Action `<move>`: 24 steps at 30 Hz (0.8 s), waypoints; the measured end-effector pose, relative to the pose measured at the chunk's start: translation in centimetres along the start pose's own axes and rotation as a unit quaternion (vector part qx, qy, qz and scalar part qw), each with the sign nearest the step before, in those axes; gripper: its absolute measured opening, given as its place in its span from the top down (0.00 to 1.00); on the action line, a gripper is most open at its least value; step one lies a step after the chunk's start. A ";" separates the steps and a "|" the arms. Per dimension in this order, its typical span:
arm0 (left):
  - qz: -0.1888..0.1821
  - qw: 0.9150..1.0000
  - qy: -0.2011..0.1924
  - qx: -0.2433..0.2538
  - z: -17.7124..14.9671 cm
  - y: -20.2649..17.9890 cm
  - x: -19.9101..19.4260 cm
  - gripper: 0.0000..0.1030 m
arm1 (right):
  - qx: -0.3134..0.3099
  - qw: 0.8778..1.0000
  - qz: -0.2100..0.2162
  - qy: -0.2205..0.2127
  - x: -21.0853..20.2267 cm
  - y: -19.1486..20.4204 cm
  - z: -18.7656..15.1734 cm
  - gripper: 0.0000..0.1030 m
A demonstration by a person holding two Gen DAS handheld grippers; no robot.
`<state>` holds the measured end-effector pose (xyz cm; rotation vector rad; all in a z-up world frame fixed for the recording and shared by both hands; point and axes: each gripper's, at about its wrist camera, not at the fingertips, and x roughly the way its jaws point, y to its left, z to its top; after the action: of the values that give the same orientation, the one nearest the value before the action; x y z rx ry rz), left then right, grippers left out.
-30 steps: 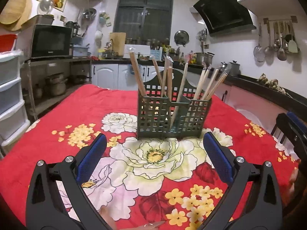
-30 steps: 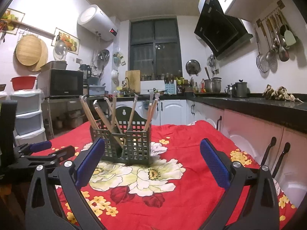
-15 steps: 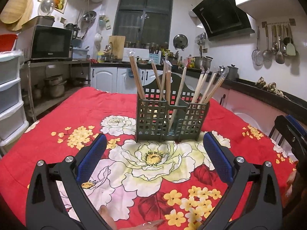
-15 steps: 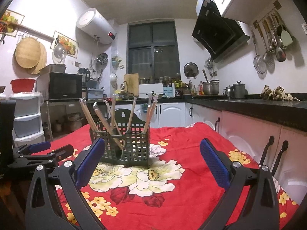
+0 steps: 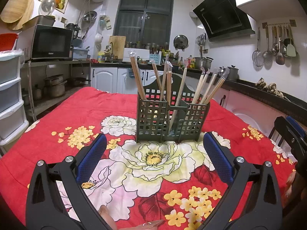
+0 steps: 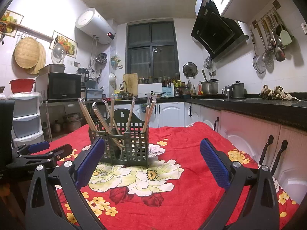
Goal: Organize utensils
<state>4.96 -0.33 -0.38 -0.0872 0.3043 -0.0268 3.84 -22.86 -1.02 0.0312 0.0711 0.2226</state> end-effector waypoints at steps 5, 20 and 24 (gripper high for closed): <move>0.000 1.000 0.000 -0.001 0.0 0.0 0.0 0.10 | 0.000 1.000 0.000 0.000 0.0 0.0 0.0 0.06; 0.001 1.000 -0.001 -0.002 -0.1 0.0 0.0 0.10 | -0.001 1.000 0.000 -0.001 0.0 0.0 0.0 0.06; 0.001 1.000 -0.002 -0.002 -0.1 0.0 0.0 0.10 | -0.003 1.000 0.001 -0.001 0.0 -0.1 0.0 0.06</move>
<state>4.92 -0.36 -0.48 -0.0901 0.3015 -0.0234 3.82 -22.92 -1.03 0.0262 0.0694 0.2242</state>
